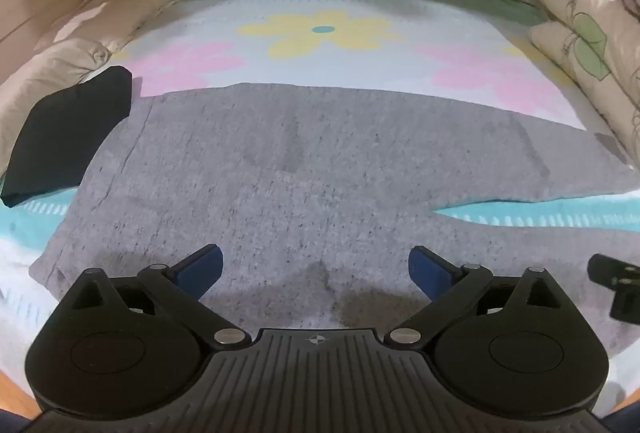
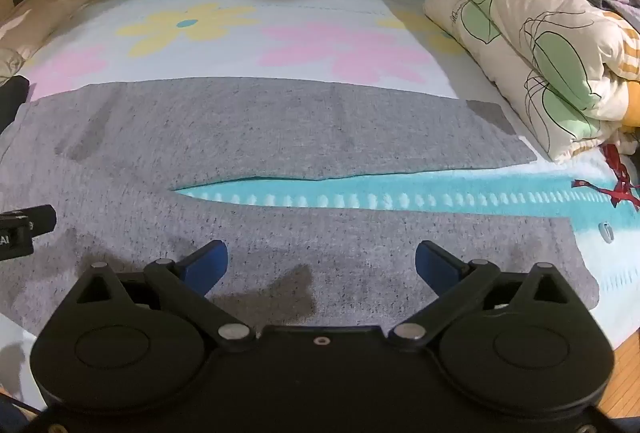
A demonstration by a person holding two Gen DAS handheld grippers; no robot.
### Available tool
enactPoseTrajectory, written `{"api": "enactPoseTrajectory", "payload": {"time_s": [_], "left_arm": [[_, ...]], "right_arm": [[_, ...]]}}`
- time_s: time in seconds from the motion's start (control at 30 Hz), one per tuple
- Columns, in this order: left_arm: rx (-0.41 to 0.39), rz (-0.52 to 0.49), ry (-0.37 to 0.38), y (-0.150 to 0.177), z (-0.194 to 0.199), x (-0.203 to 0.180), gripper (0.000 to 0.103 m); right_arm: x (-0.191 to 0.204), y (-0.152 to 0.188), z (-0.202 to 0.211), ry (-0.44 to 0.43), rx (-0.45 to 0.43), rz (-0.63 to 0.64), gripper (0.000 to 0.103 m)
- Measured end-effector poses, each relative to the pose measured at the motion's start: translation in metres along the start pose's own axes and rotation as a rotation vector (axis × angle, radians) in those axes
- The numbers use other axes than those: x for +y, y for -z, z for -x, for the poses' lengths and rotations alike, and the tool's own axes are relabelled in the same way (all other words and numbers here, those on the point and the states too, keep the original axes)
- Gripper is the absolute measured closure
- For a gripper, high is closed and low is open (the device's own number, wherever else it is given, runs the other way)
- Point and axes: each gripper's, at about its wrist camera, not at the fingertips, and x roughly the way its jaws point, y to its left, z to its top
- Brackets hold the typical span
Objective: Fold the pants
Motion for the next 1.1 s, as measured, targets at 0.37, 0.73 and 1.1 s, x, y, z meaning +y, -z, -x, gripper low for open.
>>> {"api": "enactPoseTrajectory", "payload": {"time_s": [0.37,0.73,1.1], "left_arm": [[-0.084,-0.027,-0.041,-0.008,0.008,0.006,0.003],[-0.047,-0.060,-0.009,-0.003,0.002,0.002,0.003],[-0.012,-0.022,0.054,-0.004,0.001,0.003,0.003]], "right_arm": [[-0.025,-0.006,-0.003,-0.003,-0.011,-0.100,0.003],[-0.048,-0.001,-0.011,-0.014,0.045,-0.201,0.003],[-0.043,-0.001,-0.012,-0.016,0.057,-0.165,0.003]]}}
